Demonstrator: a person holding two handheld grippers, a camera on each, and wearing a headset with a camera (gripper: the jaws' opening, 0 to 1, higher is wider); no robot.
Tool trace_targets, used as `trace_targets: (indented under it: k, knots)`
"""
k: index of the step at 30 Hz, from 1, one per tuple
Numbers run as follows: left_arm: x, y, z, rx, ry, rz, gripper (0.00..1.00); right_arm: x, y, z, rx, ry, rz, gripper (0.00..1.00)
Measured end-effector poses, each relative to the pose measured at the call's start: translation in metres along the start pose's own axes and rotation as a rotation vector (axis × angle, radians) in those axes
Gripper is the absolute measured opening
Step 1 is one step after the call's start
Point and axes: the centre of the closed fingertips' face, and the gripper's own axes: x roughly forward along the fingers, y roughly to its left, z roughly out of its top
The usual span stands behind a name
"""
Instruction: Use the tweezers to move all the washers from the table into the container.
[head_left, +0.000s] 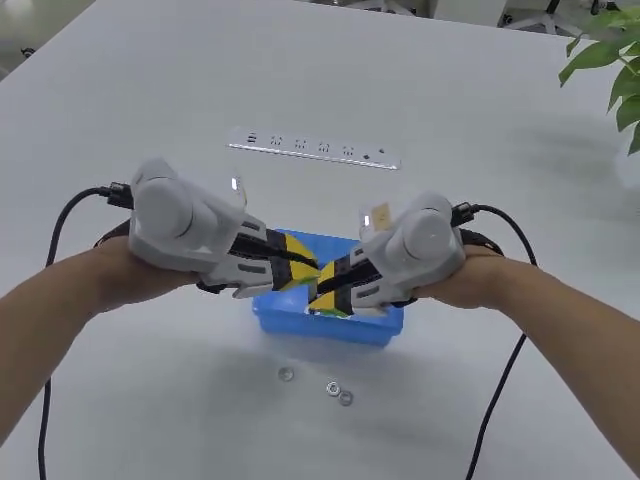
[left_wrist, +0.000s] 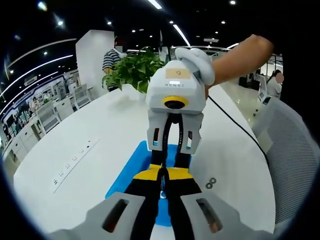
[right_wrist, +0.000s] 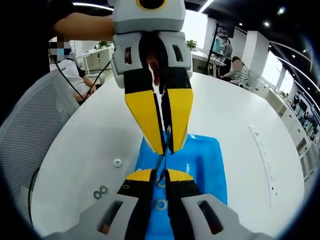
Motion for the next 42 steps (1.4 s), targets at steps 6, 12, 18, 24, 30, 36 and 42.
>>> trace_targets:
  k: [6,12,18,24,30,36,42]
  knots:
    - [0.001,-0.002,0.001,0.009,0.000,-0.007,0.06,-0.001,0.000,0.001,-0.003,-0.002,-0.005,0.12]
    - [-0.001,0.000,0.002,0.008,0.001,0.001,0.06,-0.004,-0.001,0.006,-0.002,-0.015,-0.016,0.15]
    - [-0.003,0.000,0.006,0.013,-0.003,0.004,0.05,-0.009,-0.001,0.009,0.005,-0.020,-0.032,0.19]
    - [-0.005,-0.002,0.010,0.020,-0.006,-0.004,0.05,-0.016,0.004,0.012,0.026,-0.028,-0.044,0.24]
    - [-0.008,-0.004,0.015,0.019,-0.007,-0.006,0.05,-0.026,0.005,0.014,0.045,-0.036,-0.069,0.28]
    - [-0.011,-0.006,0.020,0.021,-0.009,-0.005,0.05,-0.035,0.010,0.014,0.060,-0.040,-0.088,0.30]
    - [-0.012,-0.007,0.026,0.027,-0.015,-0.004,0.05,-0.045,0.014,0.012,0.078,-0.047,-0.110,0.33]
